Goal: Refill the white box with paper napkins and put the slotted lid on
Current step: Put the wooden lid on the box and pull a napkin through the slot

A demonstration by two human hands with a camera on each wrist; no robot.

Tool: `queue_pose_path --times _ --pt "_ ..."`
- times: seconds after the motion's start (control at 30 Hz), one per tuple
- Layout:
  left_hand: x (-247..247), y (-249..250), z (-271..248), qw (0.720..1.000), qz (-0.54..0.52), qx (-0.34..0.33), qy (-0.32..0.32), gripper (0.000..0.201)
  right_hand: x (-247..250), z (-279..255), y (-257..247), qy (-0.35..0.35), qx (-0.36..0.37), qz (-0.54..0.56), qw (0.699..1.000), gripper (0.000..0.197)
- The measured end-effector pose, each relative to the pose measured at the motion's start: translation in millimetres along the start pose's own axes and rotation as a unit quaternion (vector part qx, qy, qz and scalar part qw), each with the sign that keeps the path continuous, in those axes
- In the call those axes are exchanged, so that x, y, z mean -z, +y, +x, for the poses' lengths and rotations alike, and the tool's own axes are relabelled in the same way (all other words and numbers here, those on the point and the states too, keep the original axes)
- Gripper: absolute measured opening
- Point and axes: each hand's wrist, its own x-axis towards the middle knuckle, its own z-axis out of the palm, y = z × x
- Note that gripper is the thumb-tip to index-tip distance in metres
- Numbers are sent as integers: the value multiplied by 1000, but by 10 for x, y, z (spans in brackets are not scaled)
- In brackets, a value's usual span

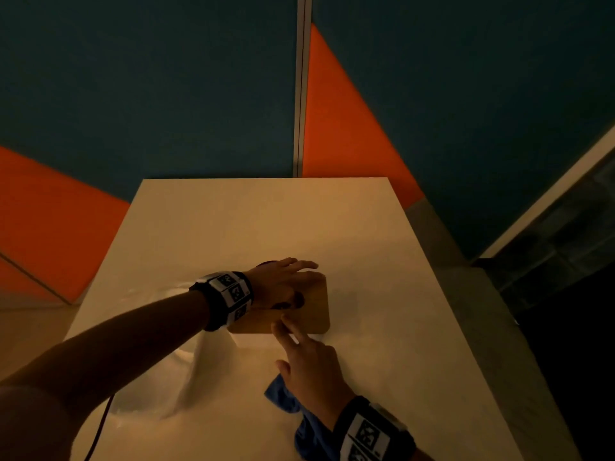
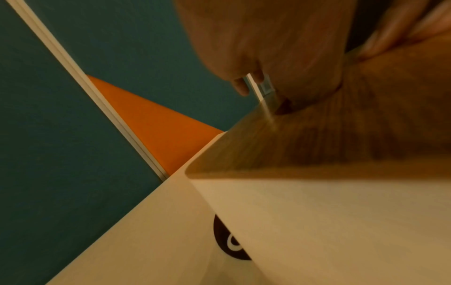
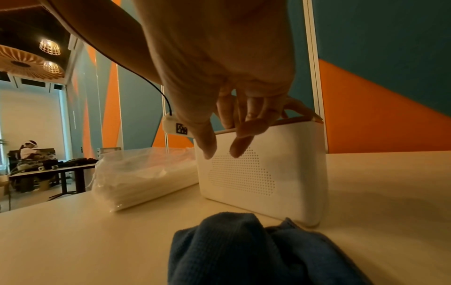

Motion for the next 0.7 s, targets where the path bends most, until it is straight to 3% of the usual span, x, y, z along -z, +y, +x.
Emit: queue_pose_path --times 0.17,0.23,0.3,0.37,0.5,0.6,0.7 --pt "64 -35 -146 982 180 -33 38 32 -10 36 18 -5 -9 -2 1000 60" --pt "42 -28 -179 973 197 -90 76 21 -22 45 31 -1 -6 -1 1000 59" --pt "43 -13 -210 976 159 -118 95 22 -32 55 37 -2 -3 3 1000 59" --pt "91 -8 -278 982 111 -96 115 26 -9 62 29 0 -5 8 1000 58" --pt "115 -19 -346 990 60 -98 79 39 56 81 20 9 -5 21 1000 52" --pt "45 -8 -392 991 -43 -47 117 26 93 78 10 14 0 30 999 49" --pt "9 -2 -456 983 -91 -43 155 12 109 68 -1 16 4 25 1000 49"
